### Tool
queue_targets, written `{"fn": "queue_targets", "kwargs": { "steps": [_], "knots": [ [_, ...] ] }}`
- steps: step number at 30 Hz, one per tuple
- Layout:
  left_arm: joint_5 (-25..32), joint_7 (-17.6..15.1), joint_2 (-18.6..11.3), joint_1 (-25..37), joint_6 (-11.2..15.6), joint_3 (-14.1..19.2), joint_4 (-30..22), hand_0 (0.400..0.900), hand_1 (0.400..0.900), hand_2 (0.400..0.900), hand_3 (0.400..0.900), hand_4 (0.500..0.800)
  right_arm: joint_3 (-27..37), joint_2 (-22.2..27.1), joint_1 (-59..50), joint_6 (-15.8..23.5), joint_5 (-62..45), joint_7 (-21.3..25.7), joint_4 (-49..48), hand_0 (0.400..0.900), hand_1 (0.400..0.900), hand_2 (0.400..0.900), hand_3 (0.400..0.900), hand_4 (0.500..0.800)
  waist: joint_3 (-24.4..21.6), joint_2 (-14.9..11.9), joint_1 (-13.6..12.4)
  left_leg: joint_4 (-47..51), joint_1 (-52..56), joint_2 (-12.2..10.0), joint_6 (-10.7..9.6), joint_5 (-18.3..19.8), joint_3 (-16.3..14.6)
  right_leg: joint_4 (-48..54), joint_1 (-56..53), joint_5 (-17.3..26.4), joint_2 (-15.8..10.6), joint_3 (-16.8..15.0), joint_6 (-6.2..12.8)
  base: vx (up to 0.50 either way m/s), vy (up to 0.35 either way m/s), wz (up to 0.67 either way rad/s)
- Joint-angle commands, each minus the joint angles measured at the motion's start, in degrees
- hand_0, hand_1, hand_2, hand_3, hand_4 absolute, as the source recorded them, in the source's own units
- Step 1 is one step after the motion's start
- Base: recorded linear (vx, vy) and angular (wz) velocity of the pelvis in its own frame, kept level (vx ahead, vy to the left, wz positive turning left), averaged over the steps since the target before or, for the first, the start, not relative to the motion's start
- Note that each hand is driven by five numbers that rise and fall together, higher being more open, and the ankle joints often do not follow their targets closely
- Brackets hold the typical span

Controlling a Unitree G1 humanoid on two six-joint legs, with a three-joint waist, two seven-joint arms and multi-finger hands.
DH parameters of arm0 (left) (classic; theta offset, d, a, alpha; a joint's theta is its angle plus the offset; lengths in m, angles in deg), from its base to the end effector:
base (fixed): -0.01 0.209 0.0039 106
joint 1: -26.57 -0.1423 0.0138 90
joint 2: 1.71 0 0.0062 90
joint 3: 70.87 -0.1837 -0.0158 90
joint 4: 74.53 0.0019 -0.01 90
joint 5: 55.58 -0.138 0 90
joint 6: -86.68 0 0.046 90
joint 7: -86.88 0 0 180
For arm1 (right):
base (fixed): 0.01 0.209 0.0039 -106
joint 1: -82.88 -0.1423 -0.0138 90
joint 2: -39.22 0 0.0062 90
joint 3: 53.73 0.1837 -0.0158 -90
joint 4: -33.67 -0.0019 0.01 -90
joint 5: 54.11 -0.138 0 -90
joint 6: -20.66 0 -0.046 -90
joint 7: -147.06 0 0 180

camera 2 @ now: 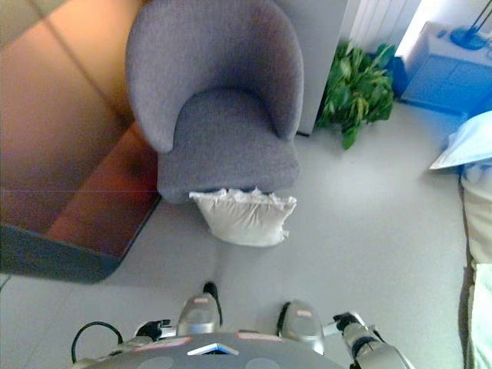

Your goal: Pick up the pillow and put it on the sofa.

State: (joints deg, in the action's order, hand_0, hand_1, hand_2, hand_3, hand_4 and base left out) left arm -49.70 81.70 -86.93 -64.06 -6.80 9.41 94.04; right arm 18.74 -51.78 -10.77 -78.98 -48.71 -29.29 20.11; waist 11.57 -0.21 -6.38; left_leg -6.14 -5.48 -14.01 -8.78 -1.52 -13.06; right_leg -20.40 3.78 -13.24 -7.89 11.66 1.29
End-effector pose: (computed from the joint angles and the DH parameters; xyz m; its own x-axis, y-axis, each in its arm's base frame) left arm 0.0392 0.2131 -0.1247 0.1304 0.2521 -0.9589 0.0565 0.9637 0.2611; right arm 0.0685 -0.2307 -0.1164 0.1583 -0.3061 -0.9387 -0.3768 0.8601 -0.3440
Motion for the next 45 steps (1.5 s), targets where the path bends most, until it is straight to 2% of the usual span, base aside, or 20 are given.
{"fn": "queue_targets", "kwargs": {
  "steps": [1, 3, 5, 6, 8, 9, 10, 11, 13, 15, 16, 18, 20, 22, 25, 27, 30, 33, 37, 45],
  "knots": [
    [0.13, -0.87, 0.03, -1.06, 1.18, 2.63, 0.93, 0.900, 0.900, 0.900, 0.900, 0.800, 1.00, 1.20, -1.10, 1.48, 4.02, 2.17, -1.49, 0.900, 0.900, 0.900, 0.900, 0.800, -0.60, 1.17, -1.60, 5.09, -5.90, -0.06, 1.26, -12.75, 2.86, 14.16, -18.18, 6.09, -4.56, -1.65, 3.83, 0.51, 0.221, -0.35],
    [-0.39, -0.96, -1.01, -0.73, 0.60, 2.57, 0.42, 0.900, 0.900, 0.900, 0.900, 0.800, 1.61, 0.72, -0.65, 1.96, 4.73, 2.51, -1.80, 0.900, 0.900, 0.900, 0.900, 0.800, -1.82, 0.81, -1.85, 1.62, -7.05, 0.50, 2.21, -10.83, 1.92, 12.80, -20.29, 5.08, -6.08, -1.83, 4.76, 0.47, 0.198, -0.07],
    [-1.44, -0.63, -2.56, 0.33, -0.86, 1.79, -0.65, 0.900, 0.900, 0.900, 0.900, 0.800, 2.34, 0.52, -0.59, 2.21, 4.08, 3.28, -2.45, 0.900, 0.900, 0.900, 0.900, 0.800, -3.07, -0.04, -2.03, -0.79, -7.35, 2.22, 4.30, -8.51, 1.58, 8.64, -20.65, 9.22, -9.45, -1.92, 5.68, 0.41, 0.191, 0.10],
    [-1.18, -0.67, -3.23, 1.32, -1.18, 1.12, -0.72, 0.900, 0.900, 0.900, 0.900, 0.800, 2.50, 0.44, -0.62, 2.63, 3.91, 3.76, -2.93, 0.900, 0.900, 0.900, 0.900, 0.800, -3.27, -0.43, -1.70, -1.31, -7.04, 3.78, 5.70, -7.24, 1.78, 5.20, -20.03, 11.96, -11.15, -2.77, 6.04, 0.33, 0.174, 0.16],
    [-0.78, -0.59, -4.61, 2.97, -1.67, -0.22, -1.02, 0.900, 0.900, 0.900, 0.900, 0.800, 2.87, 0.45, -0.31, 3.94, 4.70, 4.59, -3.53, 0.900, 0.900, 0.900, 0.900, 0.800, -3.71, -0.35, -0.66, -0.95, -5.61, 6.46, 8.21, -5.32, 2.09, -1.69, -16.31, 16.87, -12.48, -5.23, 6.24, 0.33, 0.182, 0.29],
    [-0.30, -0.67, -5.21, 3.47, -2.05, -0.61, -1.47, 0.900, 0.900, 0.900, 0.900, 0.800, 2.75, 0.46, -0.21, 4.26, 5.75, 5.30, -3.74, 0.900, 0.900, 0.900, 0.900, 0.800, -3.76, -0.18, 0.06, -0.35, -4.48, 7.31, 8.92, -4.80, 2.07, -3.56, -14.00, 17.96, -12.31, -6.32, 5.95, 0.31, 0.155, 0.39],
    [0.58, -0.77, -5.66, 4.04, -2.44, -1.23, -1.88, 0.900, 0.900, 0.900, 0.900, 0.800, 2.05, 0.54, -0.26, 4.28, 6.77, 5.86, -3.94, 0.900, 0.900, 0.900, 0.900, 0.800, -3.61, 0.11, 1.03, 0.34, -3.10, 8.05, 9.43, -4.07, 2.12, -4.20, -10.95, 17.49, -10.91, -7.04, 5.62, 0.25, 0.086, 0.45],
    [1.65, -1.03, -6.09, 5.09, -2.99, -2.28, -2.44, 0.900, 0.900, 0.900, 0.900, 0.800, 0.99, 0.74, -0.56, 4.78, 7.76, 6.73, -3.94, 0.900, 0.900, 0.900, 0.900, 0.800, -3.17, 0.61, 1.90, 1.10, -1.67, 8.63, 9.62, -3.64, 2.30, -3.41, -7.21, 15.52, -9.08, -6.80, 4.81, 0.18, 0.022, 0.43],
    [2.77, -1.67, -6.40, 7.25, -3.46, -3.43, -3.18, 0.900, 0.900, 0.900, 0.900, 0.800, -0.95, 1.23, -2.86, 3.90, 9.56, 8.92, -4.00, 0.900, 0.900, 0.900, 0.900, 0.800, -1.99, 1.31, 2.20, 1.23, -0.56, 9.32, 9.31, -2.87, 2.63, 0.67, -1.36, 14.17, -8.01, -4.75, 3.81, 0.03, -0.103, 0.28],
    [3.27, -1.74, -6.57, 8.57, -3.29, -3.73, -3.45, 0.900, 0.900, 0.900, 0.900, 0.800, -2.08, 1.61, -5.29, 2.56, 9.61, 9.59, -4.07, 0.900, 0.900, 0.900, 0.900, 0.800, -0.85, 1.42, 2.26, 1.07, -0.65, 9.80, 9.02, -2.28, 2.98, 4.18, 2.48, 15.95, -7.70, -3.72, 3.99, -0.14, -0.169, 0.17],
    [4.05, -1.81, -6.96, 10.72, -2.88, -4.03, -4.10, 0.900, 0.900, 0.900, 0.900, 0.800, -4.18, 2.04, -9.74, -1.34, 11.92, 10.58, -4.19, 0.900, 0.900, 0.900, 0.900, 0.800, 2.07, 0.96, 2.46, 0.34, -1.06, 10.84, 8.74, 0.04, 3.10, 7.63, 9.73, 21.11, -9.20, -2.72, 5.21, -0.22, -0.204, 0.19],
    [5.17, -1.84, -6.78, 12.42, -2.13, -3.73, -4.12, 0.900, 0.900, 0.900, 0.900, 0.800, -6.20, 2.14, -13.74, -4.52, 13.65, 11.28, -3.75, 0.900, 0.900, 0.900, 0.900, 0.800, 3.97, 0.54, 2.32, -1.84, -2.60, 11.17, 8.96, 2.41, 2.56, 8.54, 14.14, 24.21, -10.94, -2.52, 6.16, -0.19, -0.205, 0.21],
    [5.58, -2.15, -6.33, 13.07, -2.23, -3.68, -4.70, 0.900, 0.900, 0.900, 0.900, 0.800, -7.40, 2.05, -16.65, -7.81, 16.32, 10.27, -3.82, 0.900, 0.900, 0.900, 0.900, 0.800, 5.02, 0.28, 2.28, -8.17, -5.73, 10.40, 9.33, 4.23, 2.67, 6.95, 13.98, 22.00, -11.00, -3.72, 5.86, -0.03, -0.183, 0.42],
    [5.09, -2.13, -5.58, 12.48, -2.94, -4.11, -5.27, 0.900, 0.900, 0.900, 0.900, 0.800, -8.33, 2.30, -17.42, -9.26, 16.98, 10.73, -5.01, 0.900, 0.900, 0.900, 0.900, 0.800, 5.41, 0.17, 1.01, -12.53, -8.08, 9.60, 8.98, 5.21, 3.15, 4.63, 12.79, 20.01, -12.45, -1.86, 5.57, 0.09, -0.188, 0.28],
    [4.27, -1.65, -5.26, 12.02, -2.88, -4.91, -5.28, 0.900, 0.900, 0.900, 0.900, 0.800, -8.92, 2.76, -18.71, -8.71, 16.62, 13.17, -6.40, 0.900, 0.900, 0.900, 0.900, 0.800, 5.79, 0.20, 0.17, -14.83, -9.39, 8.71, 8.25, 5.81, 4.26, 3.55, 11.86, 18.30, -13.11, -0.96, 5.48, 0.09, -0.108, 0.12],
    [4.89, -1.71, -5.12, 12.19, -2.38, -5.24, -5.23, 0.900, 0.900, 0.900, 0.900, 0.800, -9.43, 3.14, -19.78, -6.98, 17.44, 14.71, -7.31, 0.900, 0.900, 0.900, 0.900, 0.800, 6.23, 0.34, -0.01, -15.61, -9.87, 8.26, 7.67, 6.11, 4.60, 2.87, 12.08, 17.69, -13.47, -0.73, 5.48, 0.04, -0.037, 0.09],
    [5.92, -1.68, -4.99, 12.43, -1.73, -5.44, -5.25, 0.900, 0.900, 0.900, 0.900, 0.800, -10.39, 3.78, -20.79, -5.31, 18.03, 18.98, -10.06, 0.900, 0.900, 0.900, 0.900, 0.800, 7.06, 0.77, -0.38, -16.04, -10.33, 8.00, 7.23, 6.35, 5.13, 0.95, 13.04, 17.02, -14.46, -0.26, 5.50, 0.03, -0.001, 0.08],
    [6.64, -1.84, -5.19, 11.80, -1.03, -5.24, -5.42, 0.900, 0.900, 0.900, 0.900, 0.800, -11.32, 4.48, -21.26, -3.61, 19.16, 23.72, -12.47, 0.900, 0.900, 0.900, 0.900, 0.800, 8.40, 1.33, -0.46, -17.65, -11.49, 8.22, 7.24, 7.08, 6.44, -1.64, 14.67, 16.13, -14.94, -1.13, 5.57, 0.02, 0.002, 0.12],
    [8.32, -1.49, -5.73, 11.53, -0.10, -5.15, -5.25, 0.900, 0.900, 0.900, 0.900, 0.800, -12.50, 5.40, -24.10, -4.57, 20.29, 28.87, -14.49, 0.900, 0.900, 0.900, 0.900, 0.800, 10.38, 2.50, -0.88, -20.91, -14.68, 7.99, 6.85, 8.08, 7.02, -5.09, 17.31, 14.84, -15.75, -1.78, 5.38, -0.02, 0.003, 0.08],
    [10.78, -0.59, -5.71, 11.17, 0.67, -5.77, -5.70, 0.900, 0.900, 0.900, 0.900, 0.800, -14.07, 7.85, -30.86, -5.21, 18.76, 29.47, -14.22, 0.900, 0.900, 0.900, 0.900, 0.800, 13.24, 4.68, -2.23, -27.31, -21.69, 8.40, 6.53, 10.20, 7.98, -11.99, 23.11, 12.11, -17.03, -2.98, 4.82, -0.03, 0.015, 0.06]
  ]
}}
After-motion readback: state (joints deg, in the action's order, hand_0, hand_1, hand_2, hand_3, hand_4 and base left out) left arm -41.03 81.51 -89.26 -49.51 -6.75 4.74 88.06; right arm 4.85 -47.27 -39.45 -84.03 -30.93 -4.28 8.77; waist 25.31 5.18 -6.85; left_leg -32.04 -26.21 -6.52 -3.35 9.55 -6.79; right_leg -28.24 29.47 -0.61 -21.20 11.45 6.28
